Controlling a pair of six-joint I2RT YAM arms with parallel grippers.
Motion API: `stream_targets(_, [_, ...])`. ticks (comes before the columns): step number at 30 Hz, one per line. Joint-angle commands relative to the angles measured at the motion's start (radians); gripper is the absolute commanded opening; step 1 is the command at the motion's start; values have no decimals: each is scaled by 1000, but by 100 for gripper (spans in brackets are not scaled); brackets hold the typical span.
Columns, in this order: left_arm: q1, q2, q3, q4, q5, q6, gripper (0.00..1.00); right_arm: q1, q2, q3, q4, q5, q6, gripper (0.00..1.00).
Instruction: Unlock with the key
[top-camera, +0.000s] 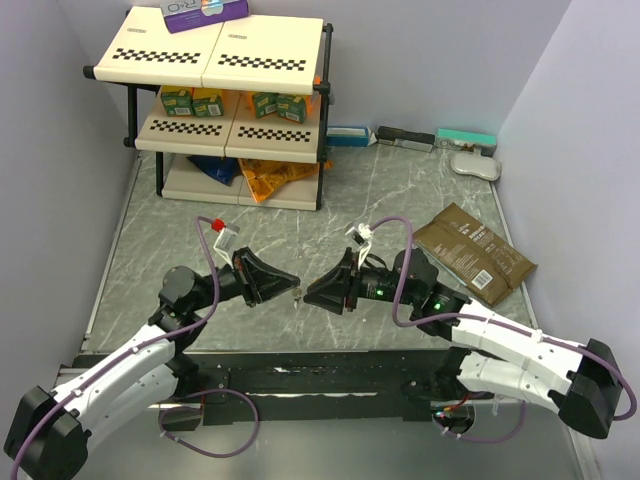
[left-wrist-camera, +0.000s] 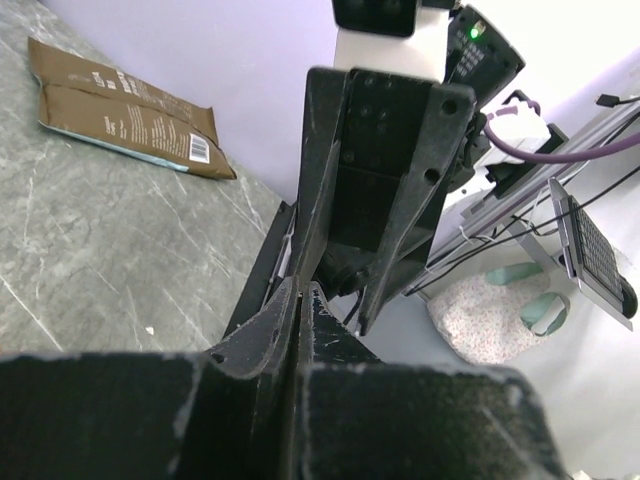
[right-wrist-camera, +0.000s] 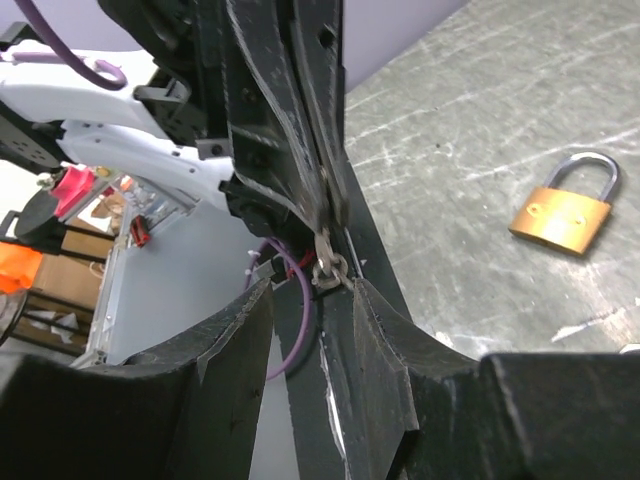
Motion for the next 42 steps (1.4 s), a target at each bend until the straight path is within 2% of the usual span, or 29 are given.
stream_targets(1, [-8, 4, 26, 69, 32, -10, 1, -5, 29, 61, 76, -52, 8, 45])
stream_targets(7, [-14, 5, 29, 66, 32, -4, 1, -3, 53, 79, 79, -56, 2, 44])
stream_targets(17, [-26, 22, 26, 89, 24, -12, 1, -3, 92, 87, 125, -82, 25, 30])
stream_targets(30, [-29, 42, 48, 89, 29, -4, 1, -3, 96, 78, 142, -87, 34, 20])
stream_targets(33, [-31, 41, 48, 91, 24, -4, 1, -5, 98, 79, 140, -82, 35, 11])
stream_targets(34, [-32, 41, 48, 87, 23, -1, 1, -5, 98, 79, 134, -79, 34, 3])
stream_targets(35, [-32, 38, 48, 87, 23, -1, 1, -3, 96, 76, 133, -78, 34, 0])
stream_targets(40, [-39, 27, 67, 23, 8, 48, 1, -5, 90, 72, 136, -64, 34, 0])
stream_targets(41, [-37, 22, 71, -13, -11, 56, 3, -3, 90, 67, 134, -60, 34, 0])
stream_targets(42, [-39, 15, 75, -29, -18, 61, 12, -3, 81, 65, 133, -47, 32, 0])
